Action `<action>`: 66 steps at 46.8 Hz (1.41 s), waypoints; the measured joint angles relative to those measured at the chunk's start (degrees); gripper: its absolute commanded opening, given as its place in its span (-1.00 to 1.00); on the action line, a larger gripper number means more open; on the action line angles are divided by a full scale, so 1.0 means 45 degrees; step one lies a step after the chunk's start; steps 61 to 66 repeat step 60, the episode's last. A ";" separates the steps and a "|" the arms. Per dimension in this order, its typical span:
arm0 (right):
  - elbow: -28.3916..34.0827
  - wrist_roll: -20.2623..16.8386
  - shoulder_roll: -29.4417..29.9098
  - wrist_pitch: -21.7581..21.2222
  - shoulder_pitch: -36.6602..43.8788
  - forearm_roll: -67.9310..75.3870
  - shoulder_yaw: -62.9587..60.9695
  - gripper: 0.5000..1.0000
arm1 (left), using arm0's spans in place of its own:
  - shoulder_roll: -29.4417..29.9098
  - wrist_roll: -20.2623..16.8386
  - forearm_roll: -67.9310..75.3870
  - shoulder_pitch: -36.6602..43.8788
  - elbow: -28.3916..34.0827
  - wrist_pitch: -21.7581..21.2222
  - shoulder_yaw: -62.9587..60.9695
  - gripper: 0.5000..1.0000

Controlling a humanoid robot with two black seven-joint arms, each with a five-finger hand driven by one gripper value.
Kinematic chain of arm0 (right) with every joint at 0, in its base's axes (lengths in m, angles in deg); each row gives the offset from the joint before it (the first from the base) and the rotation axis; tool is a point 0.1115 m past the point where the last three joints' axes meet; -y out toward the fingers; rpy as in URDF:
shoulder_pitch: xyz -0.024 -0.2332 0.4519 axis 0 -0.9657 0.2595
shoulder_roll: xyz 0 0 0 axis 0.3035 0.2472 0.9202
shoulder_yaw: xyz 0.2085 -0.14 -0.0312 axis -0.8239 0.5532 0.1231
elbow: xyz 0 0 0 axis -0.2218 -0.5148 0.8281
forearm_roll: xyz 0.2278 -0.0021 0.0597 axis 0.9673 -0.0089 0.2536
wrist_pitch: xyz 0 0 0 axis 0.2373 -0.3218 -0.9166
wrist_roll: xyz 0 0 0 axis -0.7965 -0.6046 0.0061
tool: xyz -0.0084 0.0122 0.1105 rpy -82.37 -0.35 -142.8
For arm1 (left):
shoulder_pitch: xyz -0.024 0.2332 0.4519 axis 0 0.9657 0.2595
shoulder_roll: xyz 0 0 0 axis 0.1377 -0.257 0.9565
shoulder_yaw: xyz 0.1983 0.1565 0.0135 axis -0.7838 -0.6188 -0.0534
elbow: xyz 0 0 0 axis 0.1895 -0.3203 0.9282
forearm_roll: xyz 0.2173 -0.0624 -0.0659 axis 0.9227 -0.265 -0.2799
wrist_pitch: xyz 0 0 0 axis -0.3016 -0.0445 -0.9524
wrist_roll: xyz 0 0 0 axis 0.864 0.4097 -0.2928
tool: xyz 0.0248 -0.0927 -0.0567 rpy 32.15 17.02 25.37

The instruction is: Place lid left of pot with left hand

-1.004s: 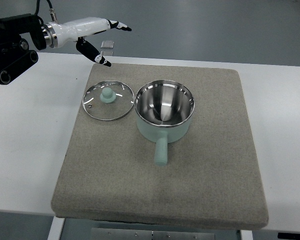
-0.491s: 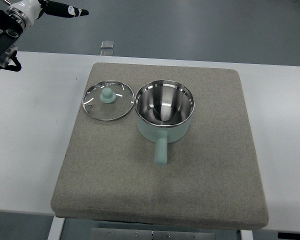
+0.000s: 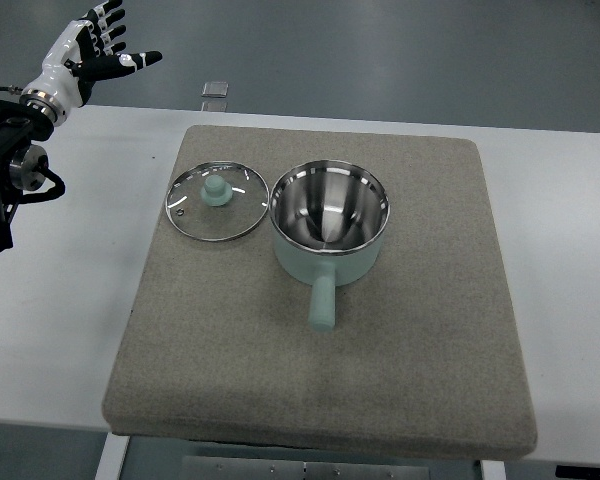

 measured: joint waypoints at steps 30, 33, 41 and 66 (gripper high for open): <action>0.0000 0.0000 0.0000 -0.0001 -0.0001 0.0000 0.0000 0.69 | -0.0600 -0.0080 0.0008 0.0305 -0.0065 -0.0123 0.0323 1.00; 0.0000 0.0000 0.0000 0.0000 0.0005 0.0000 0.0000 0.69 | -0.0653 -0.0080 0.0011 0.0306 -0.0086 -0.0123 0.0320 1.00; 0.0000 0.0000 0.0000 0.0000 0.0003 0.0000 0.0000 0.69 | -0.0679 -0.0088 -0.0012 0.0306 -0.0108 -0.0144 0.0356 1.00; 0.0000 0.0000 0.0000 0.0000 0.0004 0.0000 0.0000 0.69 | -0.0822 -0.0114 -0.0004 0.0324 -0.0100 -0.0320 0.0338 1.00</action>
